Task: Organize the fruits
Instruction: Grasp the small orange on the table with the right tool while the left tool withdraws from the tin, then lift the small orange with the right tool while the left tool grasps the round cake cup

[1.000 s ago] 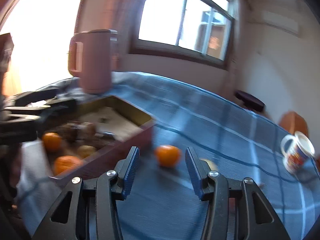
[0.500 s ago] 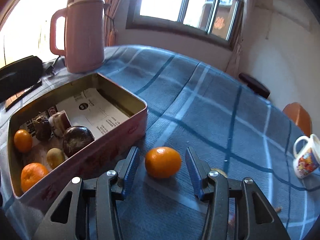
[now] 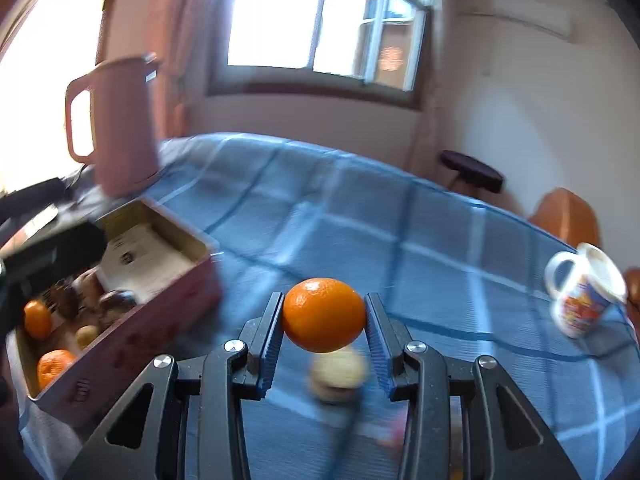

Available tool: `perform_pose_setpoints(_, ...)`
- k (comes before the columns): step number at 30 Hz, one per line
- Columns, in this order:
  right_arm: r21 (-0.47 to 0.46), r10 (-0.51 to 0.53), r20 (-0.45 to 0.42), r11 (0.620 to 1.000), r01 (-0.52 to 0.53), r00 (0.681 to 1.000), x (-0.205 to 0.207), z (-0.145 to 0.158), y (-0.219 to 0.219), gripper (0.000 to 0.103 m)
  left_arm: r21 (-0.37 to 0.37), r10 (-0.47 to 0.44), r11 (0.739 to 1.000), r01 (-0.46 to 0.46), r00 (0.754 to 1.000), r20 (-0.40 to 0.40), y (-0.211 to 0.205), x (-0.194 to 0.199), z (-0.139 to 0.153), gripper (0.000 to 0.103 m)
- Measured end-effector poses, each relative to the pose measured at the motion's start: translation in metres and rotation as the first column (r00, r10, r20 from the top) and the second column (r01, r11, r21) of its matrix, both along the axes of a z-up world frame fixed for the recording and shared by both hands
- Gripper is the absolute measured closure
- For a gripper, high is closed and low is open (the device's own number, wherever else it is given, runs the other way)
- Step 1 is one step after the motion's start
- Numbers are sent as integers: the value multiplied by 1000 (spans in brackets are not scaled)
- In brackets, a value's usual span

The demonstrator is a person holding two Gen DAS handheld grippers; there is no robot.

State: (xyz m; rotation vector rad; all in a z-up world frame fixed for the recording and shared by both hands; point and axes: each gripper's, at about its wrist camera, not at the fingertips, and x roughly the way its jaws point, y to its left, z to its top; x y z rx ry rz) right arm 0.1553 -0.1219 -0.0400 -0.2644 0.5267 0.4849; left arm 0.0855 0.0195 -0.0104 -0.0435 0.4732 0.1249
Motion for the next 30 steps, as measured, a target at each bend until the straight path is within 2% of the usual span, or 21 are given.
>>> perform_pose_setpoints(7,46,-163,-11,985,164,986,21,-2,-65,62,17,-57,998,59,996,-69,-49,31,-9,4)
perform_pose_setpoints(11,94,-210,-38,973,213,977,28,-3,-89,62,68,-87,993,95,990,-110,-76,48,-22,6)
perform_pose_setpoints(15,107,-213,-32,971,216,976,26,-3,-92,62,77,-114,989,128,979,-166,-92,63,-35,20)
perform_pose_setpoints(19,111,-201,-29,973,203,979,24,-4,-92,62,64,-125,988,142,968,-216,-96,78,-48,22)
perform_pose_setpoints(21,109,-202,-27,973,204,979,23,-4,-94,62,41,-139,987,153,960,-241,-96,83,-53,26)
perform_pose_setpoints(27,107,-195,-19,975,196,981,21,-5,-92,62,14,-185,980,200,930,-317,-102,92,-65,35)
perform_pose_setpoints(30,91,-191,-16,977,191,982,20,-7,-89,62,-4,-207,975,223,902,-378,-105,100,-73,43)
